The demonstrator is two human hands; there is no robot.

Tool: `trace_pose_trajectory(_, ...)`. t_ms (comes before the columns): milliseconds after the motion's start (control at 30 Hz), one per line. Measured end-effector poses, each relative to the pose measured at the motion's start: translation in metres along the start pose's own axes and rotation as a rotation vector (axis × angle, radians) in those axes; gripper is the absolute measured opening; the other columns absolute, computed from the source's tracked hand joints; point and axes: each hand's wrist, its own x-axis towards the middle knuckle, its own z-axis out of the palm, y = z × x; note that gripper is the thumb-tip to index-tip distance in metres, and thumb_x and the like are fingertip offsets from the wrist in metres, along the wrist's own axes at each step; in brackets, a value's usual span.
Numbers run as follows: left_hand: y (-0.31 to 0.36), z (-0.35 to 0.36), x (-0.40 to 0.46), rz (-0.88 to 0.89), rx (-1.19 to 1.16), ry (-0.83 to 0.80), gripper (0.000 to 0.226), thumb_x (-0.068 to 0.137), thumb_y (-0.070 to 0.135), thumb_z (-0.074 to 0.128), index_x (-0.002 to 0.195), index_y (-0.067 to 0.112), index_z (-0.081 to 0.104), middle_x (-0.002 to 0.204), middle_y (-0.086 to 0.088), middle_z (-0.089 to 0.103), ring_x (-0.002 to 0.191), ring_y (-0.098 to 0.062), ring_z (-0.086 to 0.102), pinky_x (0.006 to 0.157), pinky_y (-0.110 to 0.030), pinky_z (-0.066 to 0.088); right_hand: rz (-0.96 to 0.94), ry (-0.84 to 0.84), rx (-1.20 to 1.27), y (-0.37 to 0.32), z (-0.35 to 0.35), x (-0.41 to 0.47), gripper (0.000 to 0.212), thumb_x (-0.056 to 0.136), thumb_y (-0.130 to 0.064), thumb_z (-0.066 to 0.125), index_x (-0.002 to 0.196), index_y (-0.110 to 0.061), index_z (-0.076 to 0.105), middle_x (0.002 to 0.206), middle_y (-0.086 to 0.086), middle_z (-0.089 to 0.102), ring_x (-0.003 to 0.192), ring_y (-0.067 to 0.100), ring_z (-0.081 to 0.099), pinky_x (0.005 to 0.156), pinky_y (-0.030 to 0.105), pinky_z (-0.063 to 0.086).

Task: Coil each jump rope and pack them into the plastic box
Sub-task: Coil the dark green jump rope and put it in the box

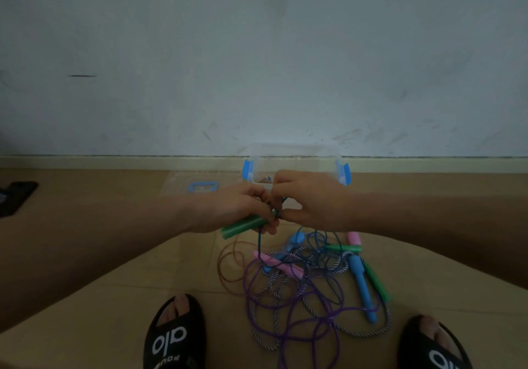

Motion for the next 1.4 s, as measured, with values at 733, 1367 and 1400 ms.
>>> trace_pose_trajectory(733, -0.009, -0.011, 0.013, -0.231, -0.151, -0.029, 0.020, 0.074, 0.020, 0.054, 0.093, 0.019, 0.055, 0.107, -0.011, 0.046, 0.092, -0.028, 0.051, 0.087, -0.039, 0.049, 0.580, 0.005, 0.926, 0.004, 0.004, 0.005, 0.006, 0.090, -0.014, 0.065, 0.085, -0.016, 0.062, 0.067, -0.003, 0.060, 0.047, 0.010, 0.037, 0.042, 0.021, 0.028)
trace_pose_trajectory(1367, -0.008, -0.004, 0.014, -0.188, -0.261, 0.118, 0.019, 0.088, 0.016, 0.049, 0.103, 0.011, 0.061, 0.104, -0.012, 0.056, 0.091, -0.026, 0.055, 0.094, -0.040, 0.051, 0.430, 0.108, 0.734, 0.000, -0.001, 0.000, 0.010, 0.086, -0.014, 0.071, 0.088, -0.010, 0.062, 0.085, 0.001, 0.070, 0.051, -0.004, 0.055, 0.052, 0.011, 0.042)
trace_pose_trajectory(1400, -0.008, -0.004, 0.014, -0.177, -0.261, 0.122, 0.021, 0.089, 0.016, 0.049, 0.105, 0.010, 0.062, 0.107, -0.014, 0.057, 0.092, -0.026, 0.056, 0.094, -0.040, 0.051, 0.488, 0.122, 0.802, -0.002, -0.002, 0.000, 0.011, 0.087, -0.013, 0.070, 0.091, -0.007, 0.062, 0.083, 0.005, 0.071, 0.039, -0.001, 0.047, 0.041, 0.011, 0.035)
